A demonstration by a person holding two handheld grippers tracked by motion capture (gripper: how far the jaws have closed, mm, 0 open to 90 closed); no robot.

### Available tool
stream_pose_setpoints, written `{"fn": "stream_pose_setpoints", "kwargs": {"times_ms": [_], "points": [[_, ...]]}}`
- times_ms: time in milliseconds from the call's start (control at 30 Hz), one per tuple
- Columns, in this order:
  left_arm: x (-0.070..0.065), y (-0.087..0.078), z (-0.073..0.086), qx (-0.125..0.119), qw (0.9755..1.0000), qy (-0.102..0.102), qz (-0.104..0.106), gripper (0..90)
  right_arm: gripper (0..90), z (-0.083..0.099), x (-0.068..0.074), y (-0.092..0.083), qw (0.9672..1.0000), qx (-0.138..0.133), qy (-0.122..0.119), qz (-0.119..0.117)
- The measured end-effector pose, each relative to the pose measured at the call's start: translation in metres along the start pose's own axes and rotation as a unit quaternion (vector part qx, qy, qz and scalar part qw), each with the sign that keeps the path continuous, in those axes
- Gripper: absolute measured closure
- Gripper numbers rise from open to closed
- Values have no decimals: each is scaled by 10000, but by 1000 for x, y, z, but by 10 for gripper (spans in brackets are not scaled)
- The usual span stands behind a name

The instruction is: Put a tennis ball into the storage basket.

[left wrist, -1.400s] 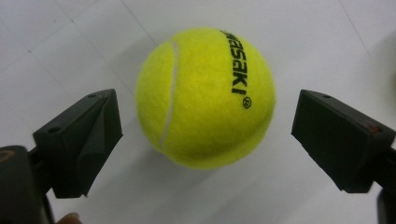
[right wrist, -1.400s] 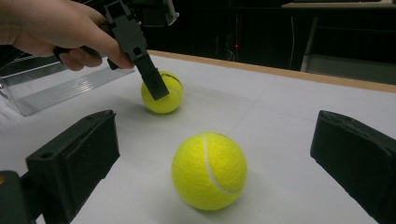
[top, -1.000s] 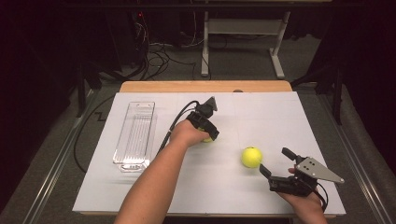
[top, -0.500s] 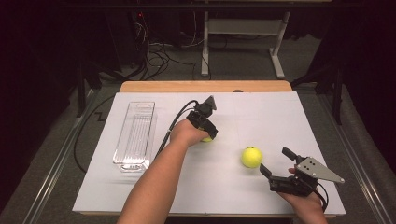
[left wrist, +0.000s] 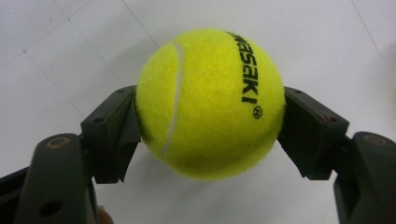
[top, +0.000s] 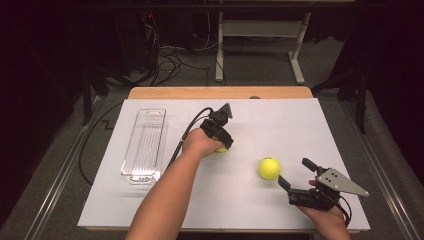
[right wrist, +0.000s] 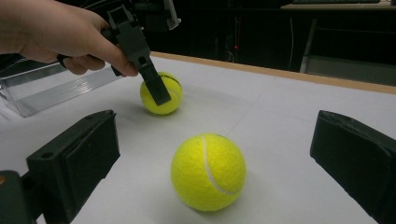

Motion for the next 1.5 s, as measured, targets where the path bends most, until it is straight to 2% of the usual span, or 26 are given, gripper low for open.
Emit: {"fn": "stream_pose_setpoints", "kwargs": {"times_ms": [400, 600, 867, 1100, 1333, 1500], "points": [[-9, -13, 7, 31, 9999, 163, 21, 273, 17, 0, 1, 1, 10000, -3, -8, 1], [-11, -22, 15, 42, 9999, 140, 41, 273, 17, 0, 1, 1, 10000, -2, -11, 6], [-18, -30, 34, -10, 9998, 181, 85, 273, 17, -1, 2, 1, 10000, -6, -32, -12], [-26, -33, 53, 73, 9994, 294, 136, 273, 17, 0, 4, 1, 10000, 12, -34, -17], [-34, -37, 65, 60, 9990, 417, 166, 273, 17, 0, 5, 2, 10000, 12, -42, -11], [-38, -40, 75, 139, 9988, 444, 148, 272, 17, 0, 5, 1, 10000, 5, -31, -15]]}}
Point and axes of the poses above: each handheld gripper's, and its own axes: y roughly forward along the jaws, z roughly out of its underside, x roughly to its left, the point moved 9 cm from there along y, roughly forward along the jaws, and after that the axes turned 6 degrees about y, right-handed, at the moved point
